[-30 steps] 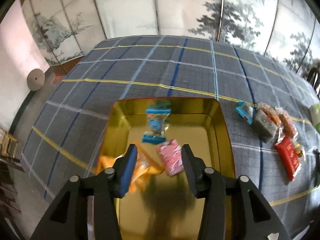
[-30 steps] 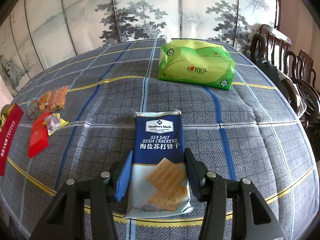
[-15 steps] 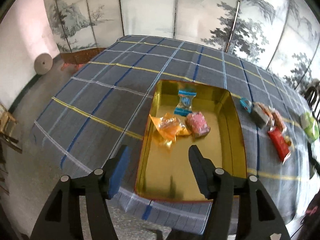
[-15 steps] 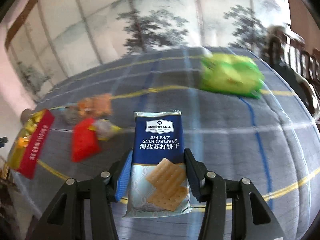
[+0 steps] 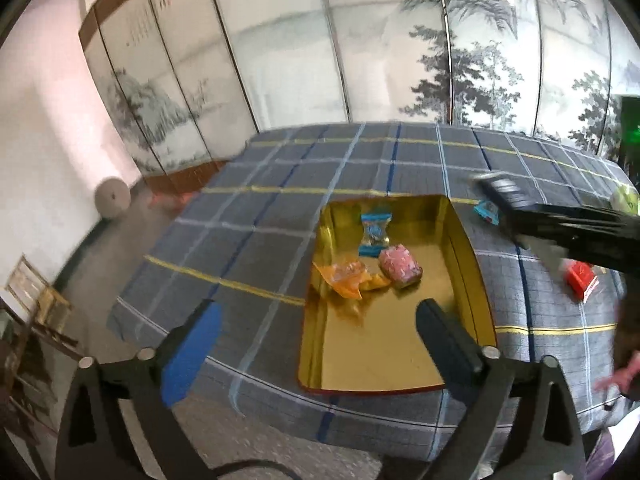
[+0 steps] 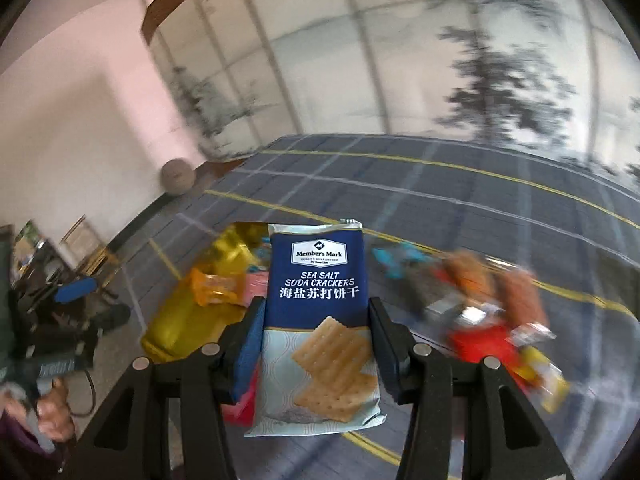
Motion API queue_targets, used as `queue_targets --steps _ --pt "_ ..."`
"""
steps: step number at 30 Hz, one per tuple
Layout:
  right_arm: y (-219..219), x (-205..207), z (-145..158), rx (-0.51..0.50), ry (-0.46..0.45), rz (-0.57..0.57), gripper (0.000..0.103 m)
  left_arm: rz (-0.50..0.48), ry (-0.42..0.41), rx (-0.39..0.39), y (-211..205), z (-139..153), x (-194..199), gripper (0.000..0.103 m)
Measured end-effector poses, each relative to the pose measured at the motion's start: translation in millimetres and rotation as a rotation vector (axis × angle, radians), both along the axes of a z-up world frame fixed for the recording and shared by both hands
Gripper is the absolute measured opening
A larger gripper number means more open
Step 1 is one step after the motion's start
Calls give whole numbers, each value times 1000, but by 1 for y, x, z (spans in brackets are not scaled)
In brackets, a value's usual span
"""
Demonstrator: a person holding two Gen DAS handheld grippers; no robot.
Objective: Organize snacks
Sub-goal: 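Carry the cracker pack into the gold tray and open the right gripper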
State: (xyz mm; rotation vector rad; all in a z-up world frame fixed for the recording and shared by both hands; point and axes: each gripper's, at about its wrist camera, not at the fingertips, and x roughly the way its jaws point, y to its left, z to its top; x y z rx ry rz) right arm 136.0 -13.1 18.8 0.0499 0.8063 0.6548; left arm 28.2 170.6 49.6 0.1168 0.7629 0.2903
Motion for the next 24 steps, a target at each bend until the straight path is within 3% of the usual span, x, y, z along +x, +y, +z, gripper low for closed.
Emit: queue_targets --steps 3,14,24 --pt "27 17 -7 -8 34 30 51 -14 -29 23 -3 7 -6 100" --pt "100 60 -37 -60 97 55 51 -26 -27 -56 11 15 -6 100" --pt "114 74 -51 -89 114 42 51 -15 -25 -42 12 15 -6 100"
